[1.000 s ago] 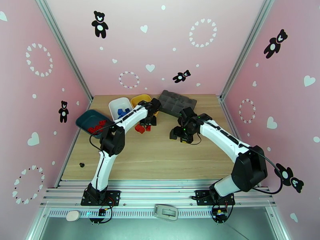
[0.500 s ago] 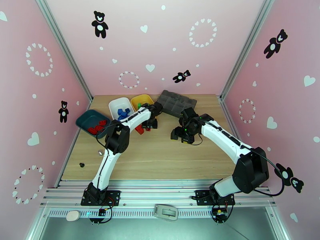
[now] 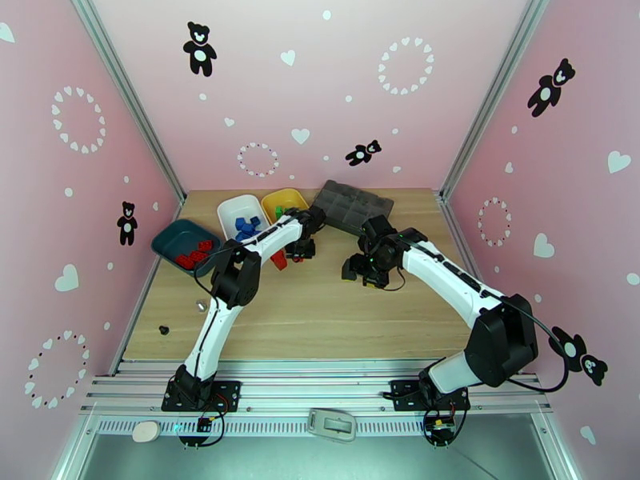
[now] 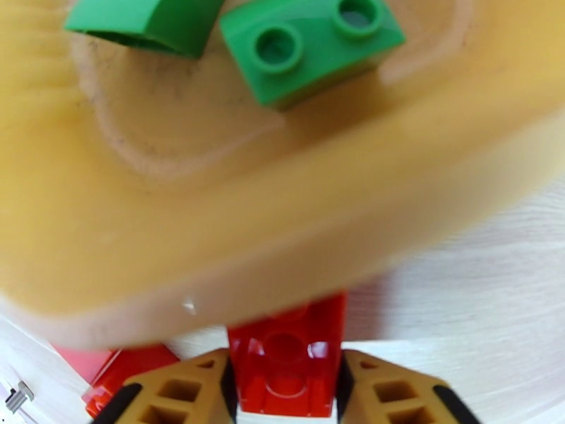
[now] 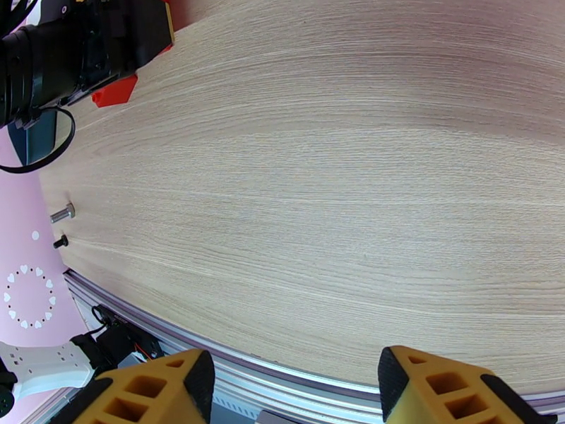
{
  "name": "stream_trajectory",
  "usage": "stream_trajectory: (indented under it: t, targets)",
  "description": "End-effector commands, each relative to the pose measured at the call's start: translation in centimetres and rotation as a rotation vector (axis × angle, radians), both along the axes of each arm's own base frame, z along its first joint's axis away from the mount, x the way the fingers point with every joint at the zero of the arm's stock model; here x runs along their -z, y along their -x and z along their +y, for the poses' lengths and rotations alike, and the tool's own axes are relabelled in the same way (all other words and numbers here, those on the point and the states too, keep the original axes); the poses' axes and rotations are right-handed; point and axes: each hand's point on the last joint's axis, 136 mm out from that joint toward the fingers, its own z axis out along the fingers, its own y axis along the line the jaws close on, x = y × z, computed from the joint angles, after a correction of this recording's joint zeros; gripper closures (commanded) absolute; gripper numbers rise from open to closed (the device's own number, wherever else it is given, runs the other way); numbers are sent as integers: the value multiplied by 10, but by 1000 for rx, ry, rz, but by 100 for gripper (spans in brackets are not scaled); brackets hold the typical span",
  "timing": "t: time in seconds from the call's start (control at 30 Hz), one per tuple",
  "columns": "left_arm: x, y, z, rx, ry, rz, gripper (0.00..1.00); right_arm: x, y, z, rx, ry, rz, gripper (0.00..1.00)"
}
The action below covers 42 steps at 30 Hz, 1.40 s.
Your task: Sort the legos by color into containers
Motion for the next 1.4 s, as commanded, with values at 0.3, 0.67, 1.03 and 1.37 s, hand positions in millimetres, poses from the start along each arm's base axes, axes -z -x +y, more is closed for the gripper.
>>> stream_trajectory:
  t: [0.3,0.67,1.03,1.37]
  targets:
    - [-54,42,-29,109,140,-76,69,-15,-6,17,-18,-23,-43,35]
    - [-107,81,40,1,160,-171,70,-16,-19,104,-183,-25,-60,36]
    - [-138,72,153,-274,178,-236,69,-26,-19,179,-339,-46,-80,36]
    - [-121,76,287,-707,164,-209,68,-24,-12,182,-367,-32,-78,37]
